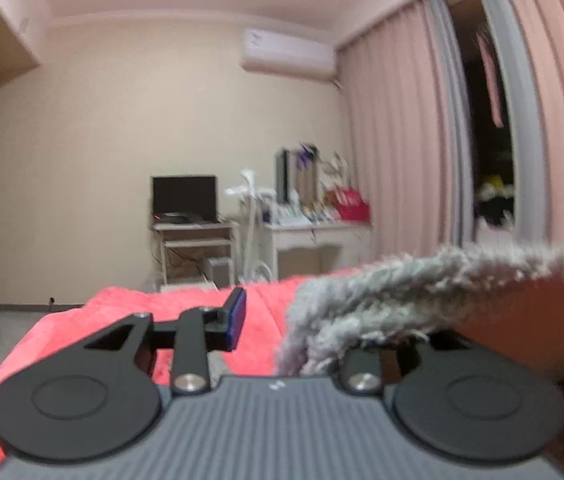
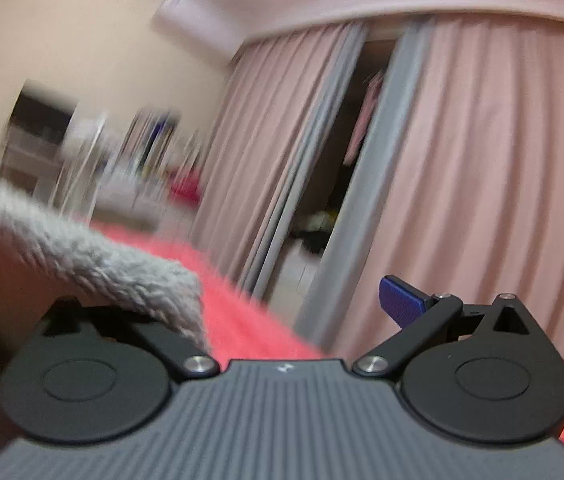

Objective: Fold clothes
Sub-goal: 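Lift the sweater high with both grippers holding the hem edges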

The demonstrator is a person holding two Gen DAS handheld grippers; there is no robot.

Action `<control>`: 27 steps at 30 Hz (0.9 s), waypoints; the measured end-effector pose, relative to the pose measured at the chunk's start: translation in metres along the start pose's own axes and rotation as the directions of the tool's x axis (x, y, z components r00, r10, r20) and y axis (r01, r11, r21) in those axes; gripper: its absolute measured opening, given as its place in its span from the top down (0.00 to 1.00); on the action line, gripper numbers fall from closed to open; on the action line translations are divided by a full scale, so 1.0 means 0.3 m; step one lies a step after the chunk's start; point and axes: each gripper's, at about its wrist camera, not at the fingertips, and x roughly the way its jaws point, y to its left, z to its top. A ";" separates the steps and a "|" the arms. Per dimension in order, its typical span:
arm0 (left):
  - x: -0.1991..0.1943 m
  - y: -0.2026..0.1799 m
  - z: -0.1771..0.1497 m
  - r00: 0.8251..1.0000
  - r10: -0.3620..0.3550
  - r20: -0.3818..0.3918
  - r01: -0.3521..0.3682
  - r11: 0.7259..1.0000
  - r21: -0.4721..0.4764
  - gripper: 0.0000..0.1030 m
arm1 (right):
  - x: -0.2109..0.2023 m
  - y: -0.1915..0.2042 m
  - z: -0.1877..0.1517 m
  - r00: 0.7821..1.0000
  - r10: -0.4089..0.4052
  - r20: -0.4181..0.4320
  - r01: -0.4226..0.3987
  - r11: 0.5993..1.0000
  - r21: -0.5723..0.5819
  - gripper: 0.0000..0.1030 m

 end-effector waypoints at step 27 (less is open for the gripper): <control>0.060 0.193 -0.471 0.678 -0.352 -0.645 0.174 0.930 -0.325 0.12 | -0.375 -0.510 -0.116 0.956 0.279 0.092 -0.287 0.817 0.500 0.83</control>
